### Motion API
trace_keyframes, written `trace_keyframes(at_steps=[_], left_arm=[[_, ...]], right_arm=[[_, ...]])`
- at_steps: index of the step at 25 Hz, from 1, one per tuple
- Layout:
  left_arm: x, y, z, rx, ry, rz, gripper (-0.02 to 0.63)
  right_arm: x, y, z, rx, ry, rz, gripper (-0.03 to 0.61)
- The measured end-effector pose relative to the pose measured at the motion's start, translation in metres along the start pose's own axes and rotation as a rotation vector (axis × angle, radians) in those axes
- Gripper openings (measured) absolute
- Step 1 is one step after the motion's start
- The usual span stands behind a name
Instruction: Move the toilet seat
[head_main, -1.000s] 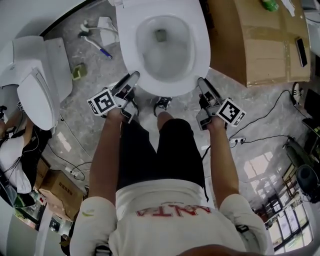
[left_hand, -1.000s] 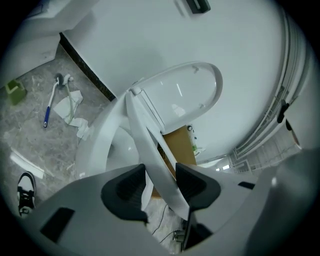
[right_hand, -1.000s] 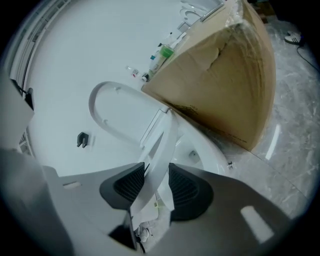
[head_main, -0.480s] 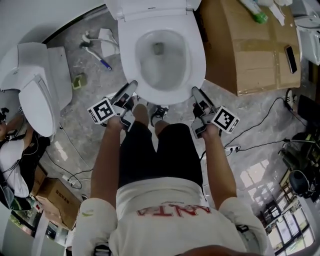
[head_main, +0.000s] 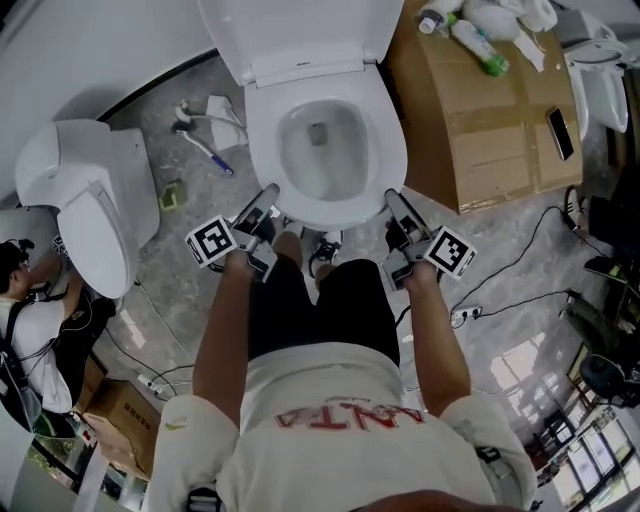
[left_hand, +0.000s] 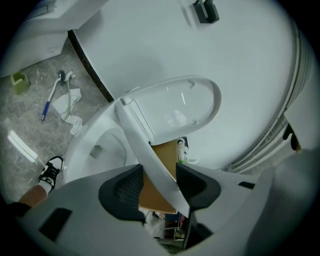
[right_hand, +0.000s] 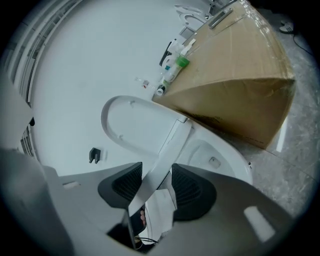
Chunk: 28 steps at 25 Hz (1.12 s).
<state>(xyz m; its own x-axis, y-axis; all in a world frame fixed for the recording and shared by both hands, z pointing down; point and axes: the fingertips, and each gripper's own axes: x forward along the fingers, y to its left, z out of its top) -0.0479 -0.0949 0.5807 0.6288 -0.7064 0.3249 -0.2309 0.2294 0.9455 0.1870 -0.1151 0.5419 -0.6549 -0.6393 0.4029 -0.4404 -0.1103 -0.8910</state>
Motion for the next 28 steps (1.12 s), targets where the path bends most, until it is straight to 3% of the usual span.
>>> trace_keyframes(at_steps=[6,13,20,28], left_arm=[[0.002,-0.032,0.024,-0.077,-0.006,-0.049,0.202],[0.008,-0.064,0.052,-0.118,0.014,-0.116,0.207],[0.017,-0.094,0.086,-0.129,0.026,-0.174,0.218],[0.029,-0.118,0.117,-0.187,0.015,-0.207,0.225]], right_arm=[[0.012,0.04,0.026,-0.038,-0.012,0.044,0.184],[0.026,0.07,0.056,-0.008,-0.046,0.046,0.187],[0.05,0.106,0.089,0.02,-0.092,0.111,0.19],[0.075,0.131,0.119,0.063,-0.148,0.118,0.19]])
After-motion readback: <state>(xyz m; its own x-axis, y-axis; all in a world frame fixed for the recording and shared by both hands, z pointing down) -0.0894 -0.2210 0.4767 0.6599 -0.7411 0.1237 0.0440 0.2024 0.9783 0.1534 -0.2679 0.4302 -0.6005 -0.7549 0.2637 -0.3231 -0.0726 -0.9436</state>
